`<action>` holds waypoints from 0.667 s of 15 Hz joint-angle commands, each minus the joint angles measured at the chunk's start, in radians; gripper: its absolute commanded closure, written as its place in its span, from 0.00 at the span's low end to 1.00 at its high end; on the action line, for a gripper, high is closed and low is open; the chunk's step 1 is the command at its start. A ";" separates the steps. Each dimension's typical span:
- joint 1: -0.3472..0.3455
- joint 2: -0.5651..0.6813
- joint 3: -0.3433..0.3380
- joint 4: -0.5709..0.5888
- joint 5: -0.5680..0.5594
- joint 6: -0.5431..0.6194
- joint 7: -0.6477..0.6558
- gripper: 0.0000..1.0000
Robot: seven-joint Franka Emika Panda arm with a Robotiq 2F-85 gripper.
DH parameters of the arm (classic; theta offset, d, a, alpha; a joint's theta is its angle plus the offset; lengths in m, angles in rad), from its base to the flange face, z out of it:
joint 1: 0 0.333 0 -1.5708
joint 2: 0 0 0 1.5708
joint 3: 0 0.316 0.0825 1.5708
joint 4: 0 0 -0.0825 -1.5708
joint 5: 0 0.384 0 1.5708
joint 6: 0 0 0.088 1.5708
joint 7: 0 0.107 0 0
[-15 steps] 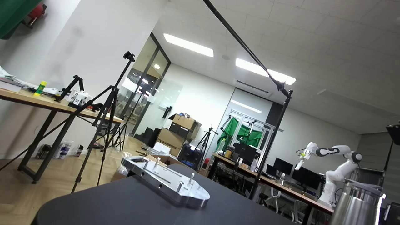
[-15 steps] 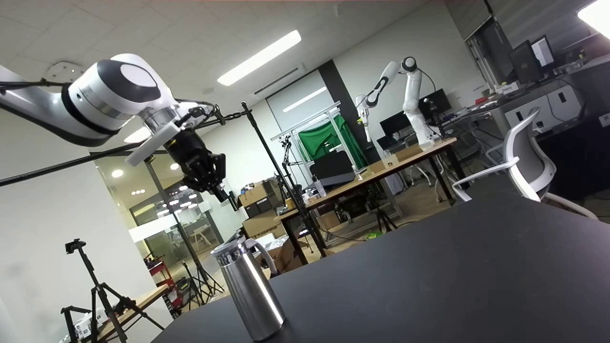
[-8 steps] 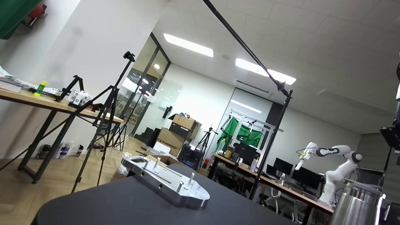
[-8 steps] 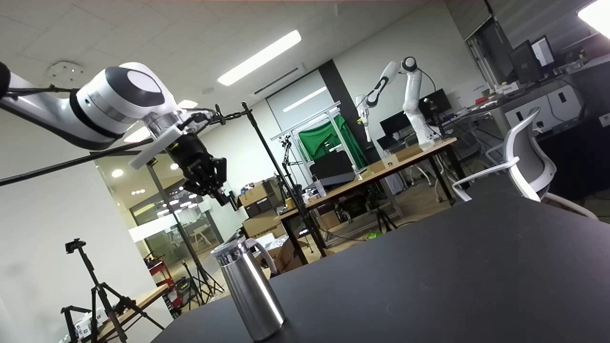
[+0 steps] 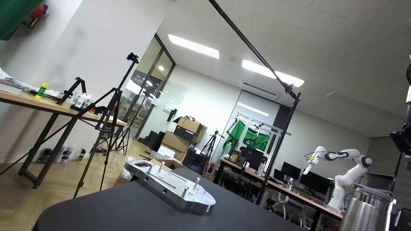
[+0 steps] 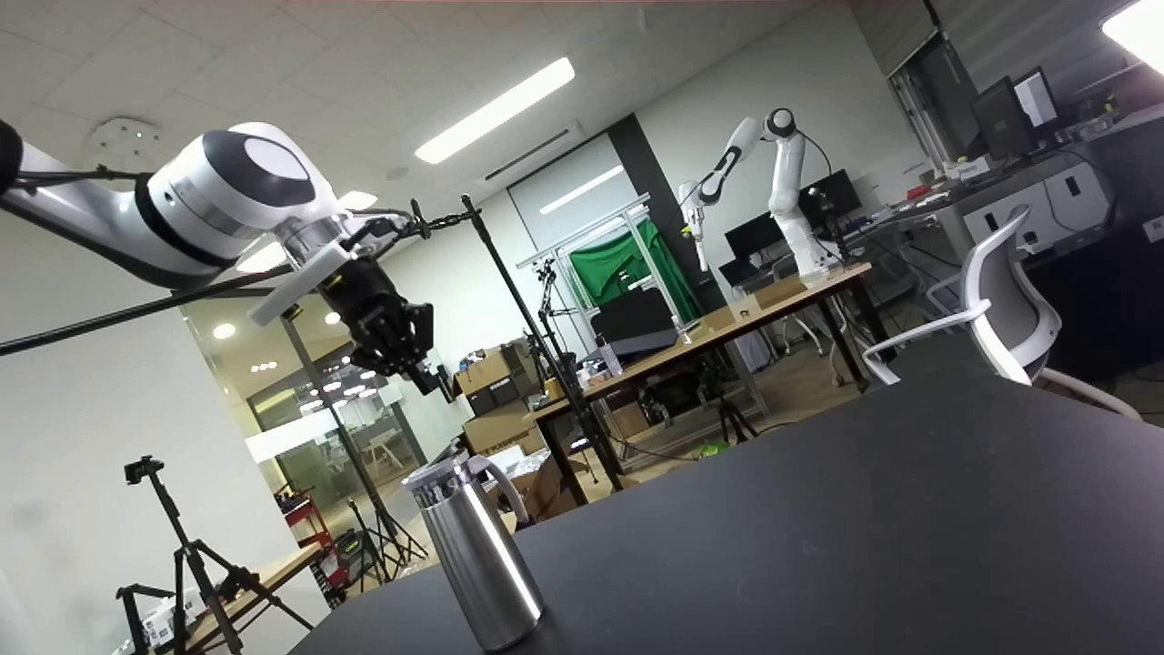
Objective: Press down on the top of the flask to close the lid
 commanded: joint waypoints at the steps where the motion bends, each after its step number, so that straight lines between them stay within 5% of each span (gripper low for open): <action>1: 0.014 0.074 -0.009 0.083 0.015 -0.023 -0.038 1.00; 10: 0.013 0.203 -0.010 0.187 0.101 -0.046 -0.152 1.00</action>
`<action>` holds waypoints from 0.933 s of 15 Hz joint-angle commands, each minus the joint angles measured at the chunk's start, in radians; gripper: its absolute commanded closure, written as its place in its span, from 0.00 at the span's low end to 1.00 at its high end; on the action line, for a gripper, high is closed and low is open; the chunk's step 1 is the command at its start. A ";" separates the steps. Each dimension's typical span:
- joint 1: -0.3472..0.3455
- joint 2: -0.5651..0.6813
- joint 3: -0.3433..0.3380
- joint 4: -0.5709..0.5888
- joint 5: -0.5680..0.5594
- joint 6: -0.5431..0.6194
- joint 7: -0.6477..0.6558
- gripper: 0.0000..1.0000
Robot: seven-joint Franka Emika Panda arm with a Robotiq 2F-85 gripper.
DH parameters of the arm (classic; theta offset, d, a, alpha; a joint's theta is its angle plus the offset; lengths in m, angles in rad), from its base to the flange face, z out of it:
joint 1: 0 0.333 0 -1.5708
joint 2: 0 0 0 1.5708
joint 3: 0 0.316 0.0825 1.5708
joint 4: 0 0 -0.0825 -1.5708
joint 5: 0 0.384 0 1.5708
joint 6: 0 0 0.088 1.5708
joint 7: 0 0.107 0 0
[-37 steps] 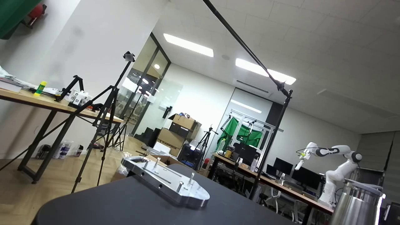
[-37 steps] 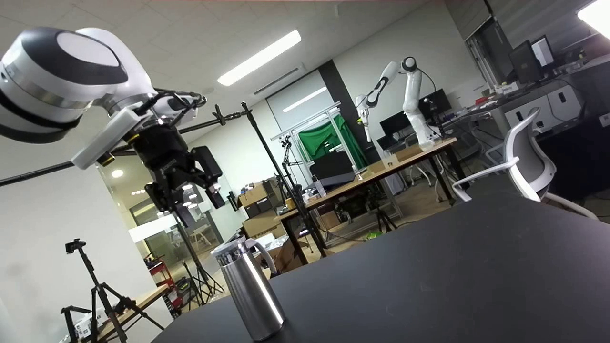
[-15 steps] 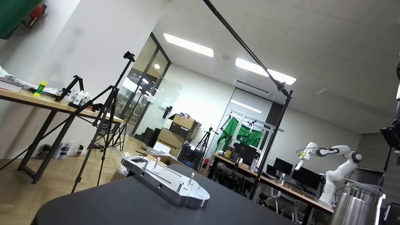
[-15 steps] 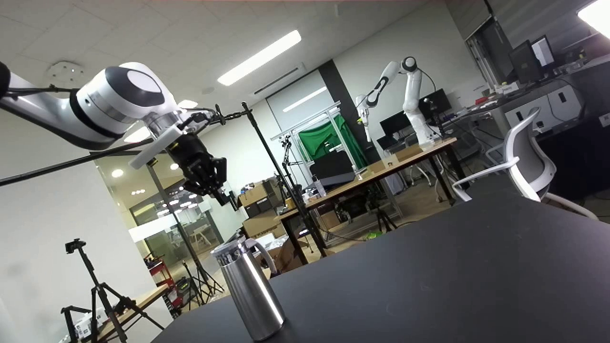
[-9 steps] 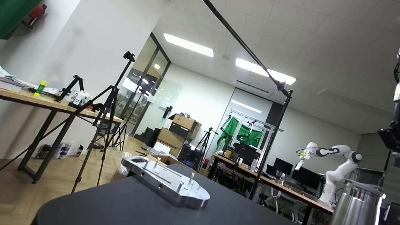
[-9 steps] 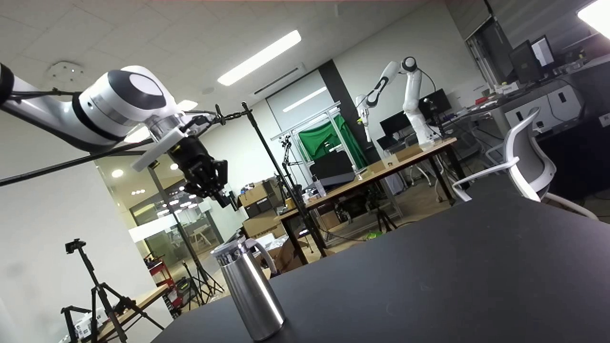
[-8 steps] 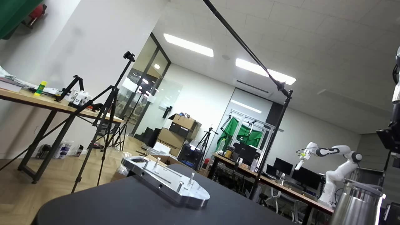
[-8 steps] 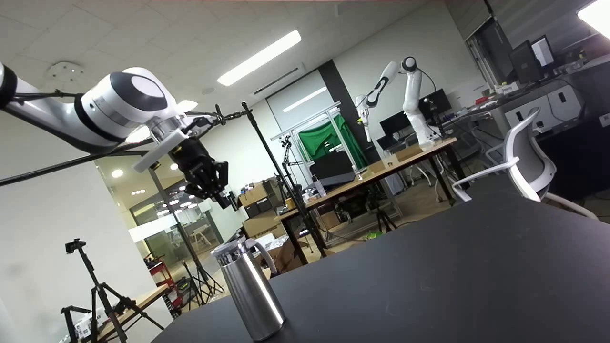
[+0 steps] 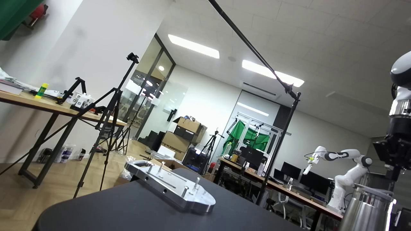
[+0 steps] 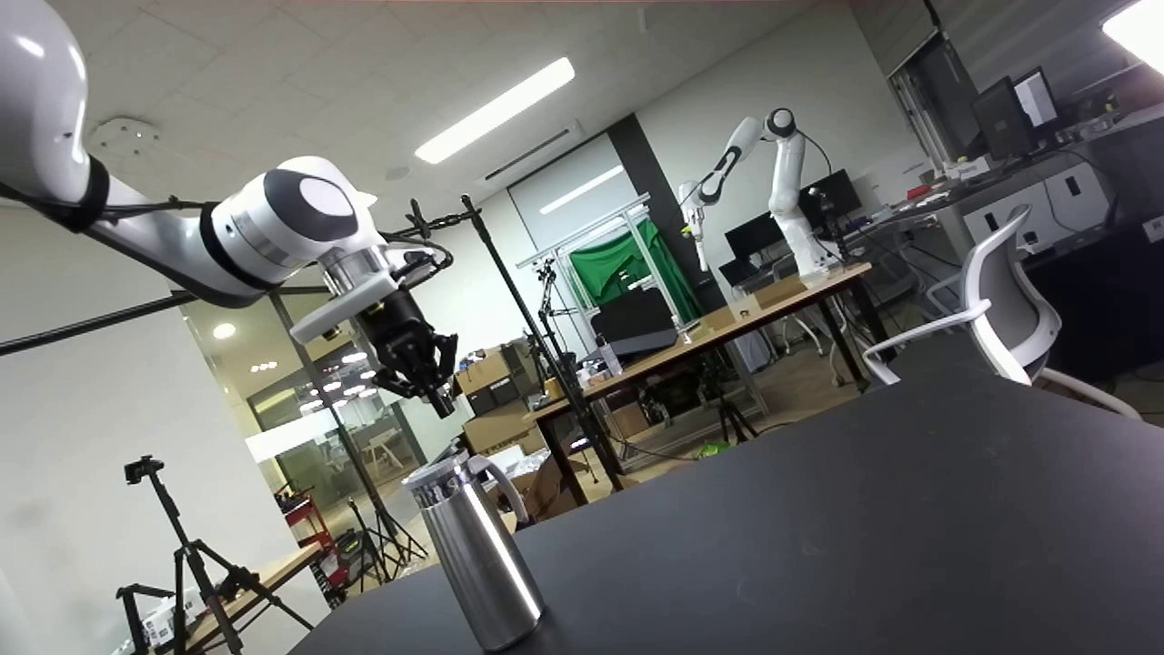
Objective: Press down on the top of the flask to close the lid
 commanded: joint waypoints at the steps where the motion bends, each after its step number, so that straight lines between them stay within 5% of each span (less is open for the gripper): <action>1: 0.007 0.051 -0.005 0.068 0.028 -0.050 -0.027 1.00; 14: 0.015 0.118 -0.008 0.097 0.022 -0.130 -0.025 1.00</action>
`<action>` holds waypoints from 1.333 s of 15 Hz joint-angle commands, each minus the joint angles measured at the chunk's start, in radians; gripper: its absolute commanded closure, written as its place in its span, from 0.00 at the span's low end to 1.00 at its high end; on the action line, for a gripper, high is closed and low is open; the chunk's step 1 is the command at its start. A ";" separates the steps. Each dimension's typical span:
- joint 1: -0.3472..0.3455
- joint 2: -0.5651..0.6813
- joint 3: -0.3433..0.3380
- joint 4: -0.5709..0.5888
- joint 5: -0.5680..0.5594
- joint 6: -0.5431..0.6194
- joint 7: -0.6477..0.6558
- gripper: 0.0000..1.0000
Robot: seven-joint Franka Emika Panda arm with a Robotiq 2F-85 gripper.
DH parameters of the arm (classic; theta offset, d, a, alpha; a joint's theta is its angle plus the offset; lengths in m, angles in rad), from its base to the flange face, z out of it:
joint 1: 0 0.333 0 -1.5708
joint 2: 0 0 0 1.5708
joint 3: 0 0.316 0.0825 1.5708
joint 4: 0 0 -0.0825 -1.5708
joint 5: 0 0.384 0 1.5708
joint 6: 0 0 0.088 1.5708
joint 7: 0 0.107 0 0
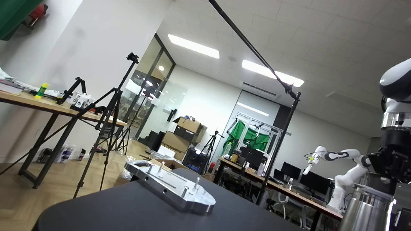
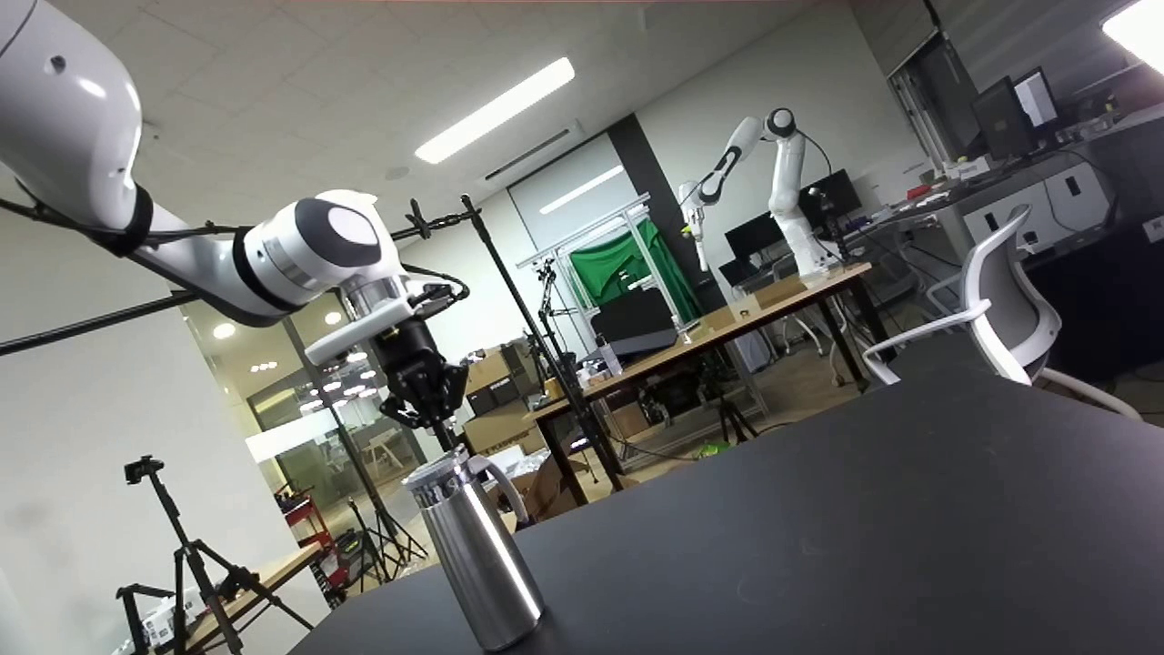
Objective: Press down on the top of the flask to close the lid
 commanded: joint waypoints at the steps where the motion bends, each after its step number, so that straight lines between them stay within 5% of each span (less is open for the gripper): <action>1: 0.008 0.022 -0.008 0.031 0.000 -0.022 0.000 1.00; 14: 0.002 0.046 -0.009 0.016 0.014 0.044 -0.021 1.00; 20: 0.018 -0.007 -0.003 0.018 0.005 -0.035 -0.004 1.00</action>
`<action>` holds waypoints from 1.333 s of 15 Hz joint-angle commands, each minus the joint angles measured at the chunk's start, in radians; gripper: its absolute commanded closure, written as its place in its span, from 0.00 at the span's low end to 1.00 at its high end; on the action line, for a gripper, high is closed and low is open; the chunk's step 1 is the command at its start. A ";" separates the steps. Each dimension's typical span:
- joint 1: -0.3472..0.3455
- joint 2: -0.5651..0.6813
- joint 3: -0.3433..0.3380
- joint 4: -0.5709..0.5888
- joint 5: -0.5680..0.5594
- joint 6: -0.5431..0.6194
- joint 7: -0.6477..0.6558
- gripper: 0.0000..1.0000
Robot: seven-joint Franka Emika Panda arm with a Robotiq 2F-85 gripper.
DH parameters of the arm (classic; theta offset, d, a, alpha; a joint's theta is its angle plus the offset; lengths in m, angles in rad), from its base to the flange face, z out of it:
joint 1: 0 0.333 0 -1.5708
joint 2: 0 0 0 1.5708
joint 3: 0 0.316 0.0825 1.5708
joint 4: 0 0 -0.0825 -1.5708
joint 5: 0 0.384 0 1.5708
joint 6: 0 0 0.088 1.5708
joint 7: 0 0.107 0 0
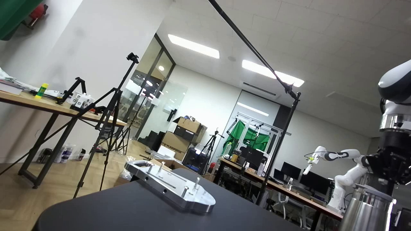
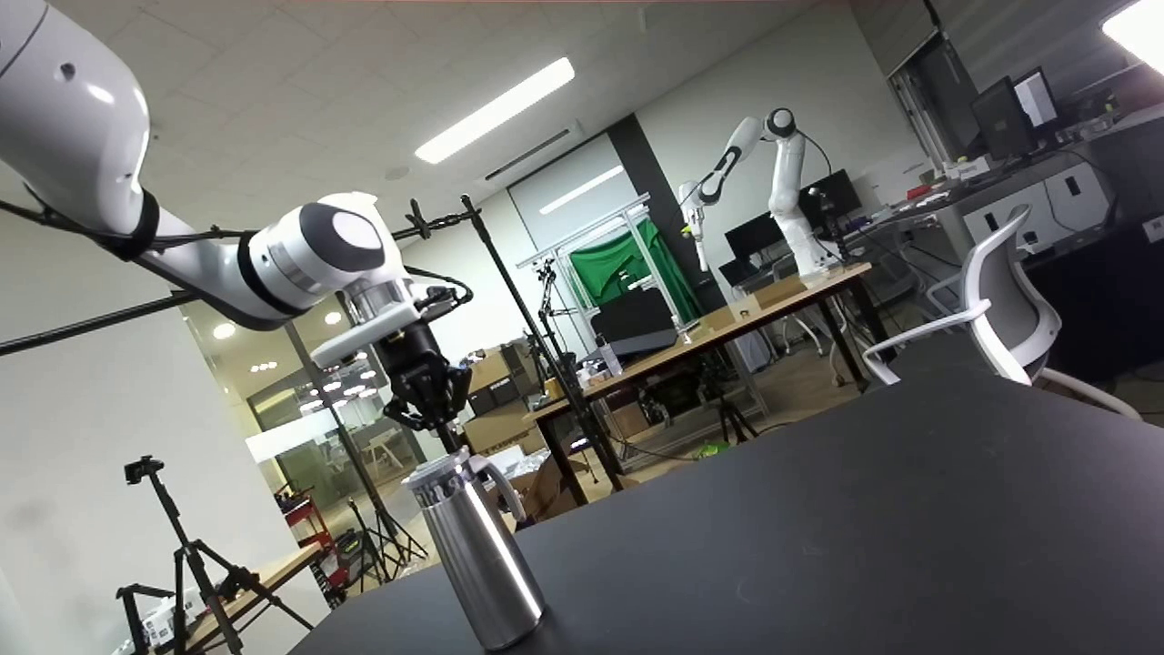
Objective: Press down on the top of the flask to close the lid
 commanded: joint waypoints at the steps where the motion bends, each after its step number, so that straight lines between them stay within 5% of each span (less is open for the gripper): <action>1: 0.019 -0.042 0.001 0.007 -0.005 -0.075 0.016 1.00; 6: 0.038 -0.115 -0.001 -0.008 -0.029 -0.156 0.028 1.00; 7: 0.038 -0.123 0.000 -0.004 -0.022 -0.182 0.024 0.74; 8: 0.039 -0.127 -0.001 -0.001 -0.031 -0.199 0.029 0.73; 18: 0.037 -0.141 -0.005 0.001 -0.044 -0.256 0.047 0.07; 19: 0.033 -0.125 -0.001 0.004 -0.024 -0.235 0.008 0.24; 20: 0.033 -0.125 -0.001 0.004 -0.025 -0.236 0.010 0.18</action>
